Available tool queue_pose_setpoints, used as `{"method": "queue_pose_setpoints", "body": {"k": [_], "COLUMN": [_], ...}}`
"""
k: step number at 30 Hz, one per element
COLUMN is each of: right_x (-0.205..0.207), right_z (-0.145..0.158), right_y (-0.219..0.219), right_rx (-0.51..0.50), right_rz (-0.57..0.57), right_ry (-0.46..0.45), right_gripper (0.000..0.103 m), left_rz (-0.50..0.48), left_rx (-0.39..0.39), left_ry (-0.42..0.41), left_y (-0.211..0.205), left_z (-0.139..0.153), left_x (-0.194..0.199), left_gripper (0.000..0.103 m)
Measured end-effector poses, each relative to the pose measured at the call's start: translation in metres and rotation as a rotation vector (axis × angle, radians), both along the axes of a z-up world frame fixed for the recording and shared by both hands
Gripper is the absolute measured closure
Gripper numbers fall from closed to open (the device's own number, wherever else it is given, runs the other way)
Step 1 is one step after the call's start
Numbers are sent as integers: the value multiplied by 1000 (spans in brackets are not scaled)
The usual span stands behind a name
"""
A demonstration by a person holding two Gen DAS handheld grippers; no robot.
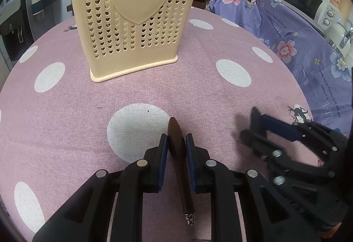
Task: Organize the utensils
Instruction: 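Lift the metal spoon with the right tool while the left lifts the wooden utensil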
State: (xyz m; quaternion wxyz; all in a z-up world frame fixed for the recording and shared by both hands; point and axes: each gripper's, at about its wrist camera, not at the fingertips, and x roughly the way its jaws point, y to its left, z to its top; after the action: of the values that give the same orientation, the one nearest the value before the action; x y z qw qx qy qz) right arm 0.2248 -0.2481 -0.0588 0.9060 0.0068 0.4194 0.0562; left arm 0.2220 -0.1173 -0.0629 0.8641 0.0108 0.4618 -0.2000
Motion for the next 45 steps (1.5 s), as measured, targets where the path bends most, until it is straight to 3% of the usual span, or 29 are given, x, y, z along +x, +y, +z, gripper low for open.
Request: {"method": "queue_pose_setpoints", "body": {"k": [8,16,21,32,45], "right_x": [-26,-43,-46,-51,-56], "right_z": [57,77,78,77,79], "right_y": [-29,-31,-29,-35,-35], "right_rx": [137,167,163,186,192], "right_rz": [-48,-52,-56,-76,-84], "right_ry": [-129,-182,-192,-212,-243], "right_gripper": [65,65,65,65,65], "left_rz": [0,-2,5,-12,-18], "left_rx": [0,-35,-70,-174,-229], "left_ry": [1,15,-47,-236,-280], "left_y": [0,3,9,45,53], "left_z": [0,-2,17,94,105], "left_x": [0,2,-6,-57,-69], "left_gripper": [85,86,87,87,87]}}
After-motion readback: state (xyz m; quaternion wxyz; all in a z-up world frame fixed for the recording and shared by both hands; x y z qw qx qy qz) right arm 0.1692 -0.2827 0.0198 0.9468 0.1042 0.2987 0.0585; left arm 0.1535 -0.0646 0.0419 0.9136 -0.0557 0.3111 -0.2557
